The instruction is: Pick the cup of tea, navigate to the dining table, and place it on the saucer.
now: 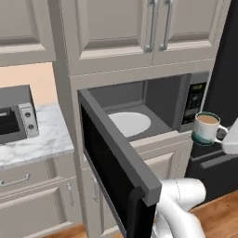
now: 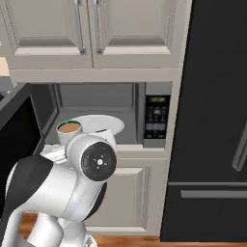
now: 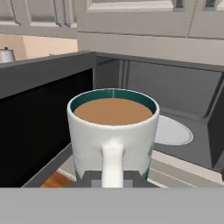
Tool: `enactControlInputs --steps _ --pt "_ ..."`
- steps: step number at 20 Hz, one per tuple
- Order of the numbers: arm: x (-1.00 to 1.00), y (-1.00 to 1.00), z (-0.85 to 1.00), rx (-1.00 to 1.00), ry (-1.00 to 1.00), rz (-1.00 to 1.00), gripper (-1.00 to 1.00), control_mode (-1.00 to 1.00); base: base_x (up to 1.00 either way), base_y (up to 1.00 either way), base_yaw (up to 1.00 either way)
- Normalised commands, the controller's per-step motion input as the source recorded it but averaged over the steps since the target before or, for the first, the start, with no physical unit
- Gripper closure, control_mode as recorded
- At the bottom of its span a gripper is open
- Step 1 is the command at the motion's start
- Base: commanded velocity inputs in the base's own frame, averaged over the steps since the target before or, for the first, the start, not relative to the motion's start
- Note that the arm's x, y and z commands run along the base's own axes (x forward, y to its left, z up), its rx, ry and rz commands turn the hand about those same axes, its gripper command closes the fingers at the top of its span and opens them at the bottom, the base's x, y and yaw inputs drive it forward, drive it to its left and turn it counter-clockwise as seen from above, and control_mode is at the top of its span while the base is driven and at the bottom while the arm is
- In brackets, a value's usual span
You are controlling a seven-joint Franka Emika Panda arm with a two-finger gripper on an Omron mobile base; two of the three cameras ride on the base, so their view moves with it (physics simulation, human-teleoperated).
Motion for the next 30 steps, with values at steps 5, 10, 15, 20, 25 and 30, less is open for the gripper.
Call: enactControlInputs --steps 5,10,15,20,25,30 --pt "0.00 0.00 0.00 0.00 0.00 0.00 1.00 1.00 -0.37 -0.05 -0.75" --pt "0.00 0.00 0.00 0.00 0.00 0.00 1.00 1.00 -0.22 -0.08 -0.84" --pt "0.00 0.00 0.00 0.00 0.00 0.00 1.00 1.00 -0.18 -0.02 -0.87" --pt "0.00 0.00 0.00 0.00 0.00 0.00 1.00 1.00 -0.16 0.00 -0.89" --pt "0.00 0.00 0.00 0.00 0.00 0.00 1.00 1.00 -0.15 -0.08 -0.86" --pt "0.00 0.00 0.00 0.00 0.00 0.00 1.00 1.00 -0.17 -0.28 -0.76"
